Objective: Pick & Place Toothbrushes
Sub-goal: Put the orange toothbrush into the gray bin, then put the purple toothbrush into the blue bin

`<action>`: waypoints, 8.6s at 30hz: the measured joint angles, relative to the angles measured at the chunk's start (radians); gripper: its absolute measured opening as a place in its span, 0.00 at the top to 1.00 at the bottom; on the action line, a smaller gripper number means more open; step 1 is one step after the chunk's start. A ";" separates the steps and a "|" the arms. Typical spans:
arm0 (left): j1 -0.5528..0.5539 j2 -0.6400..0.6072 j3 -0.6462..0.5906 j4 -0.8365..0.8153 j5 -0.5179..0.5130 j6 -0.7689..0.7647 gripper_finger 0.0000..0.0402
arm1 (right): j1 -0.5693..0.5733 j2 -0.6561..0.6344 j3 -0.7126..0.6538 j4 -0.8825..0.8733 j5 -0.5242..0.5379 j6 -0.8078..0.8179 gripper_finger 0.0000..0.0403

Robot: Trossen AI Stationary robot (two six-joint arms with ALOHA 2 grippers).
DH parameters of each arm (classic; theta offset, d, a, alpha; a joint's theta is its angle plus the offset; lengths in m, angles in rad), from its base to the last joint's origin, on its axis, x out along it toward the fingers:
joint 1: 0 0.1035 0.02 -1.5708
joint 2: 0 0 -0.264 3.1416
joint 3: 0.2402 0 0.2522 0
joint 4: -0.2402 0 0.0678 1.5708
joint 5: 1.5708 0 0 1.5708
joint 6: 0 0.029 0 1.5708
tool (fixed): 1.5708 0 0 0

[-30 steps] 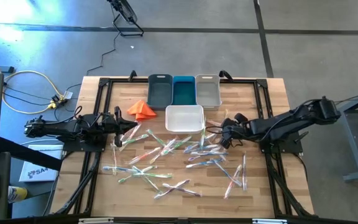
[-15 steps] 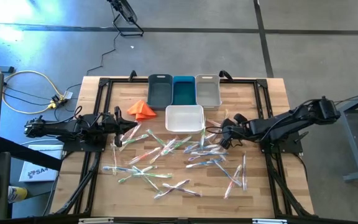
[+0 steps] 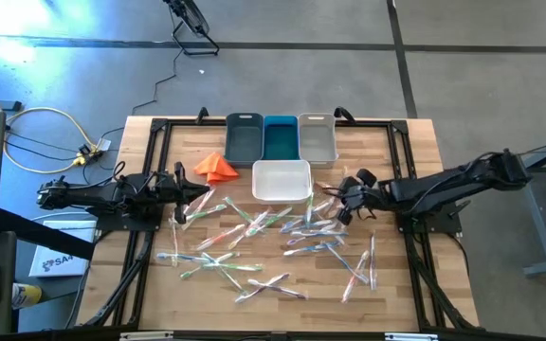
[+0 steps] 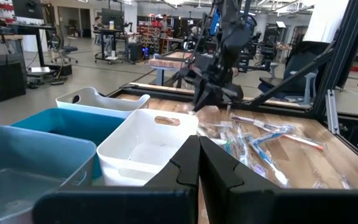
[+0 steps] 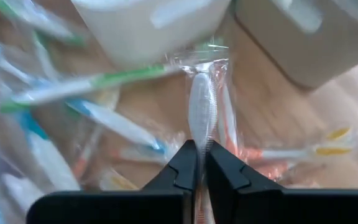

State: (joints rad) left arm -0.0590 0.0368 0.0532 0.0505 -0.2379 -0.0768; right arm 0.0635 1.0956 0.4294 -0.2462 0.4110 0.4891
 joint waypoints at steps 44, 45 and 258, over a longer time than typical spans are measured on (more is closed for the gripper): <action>0.000 0.000 0.000 0.000 0.000 0.000 1.00 | -0.001 -0.289 0.000 0.782 0.264 -0.509 0.98; 0.000 0.000 0.000 0.000 -0.001 0.000 1.00 | -0.001 -0.272 0.000 0.817 0.264 -0.525 0.98; 0.000 0.000 0.000 -0.034 -0.018 -0.007 1.00 | -0.447 0.324 0.351 0.540 -0.454 -0.240 0.80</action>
State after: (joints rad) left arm -0.0591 0.0372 0.0528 0.0168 -0.2562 -0.0841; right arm -0.3840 1.4200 0.7807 0.2939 -0.0434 0.2491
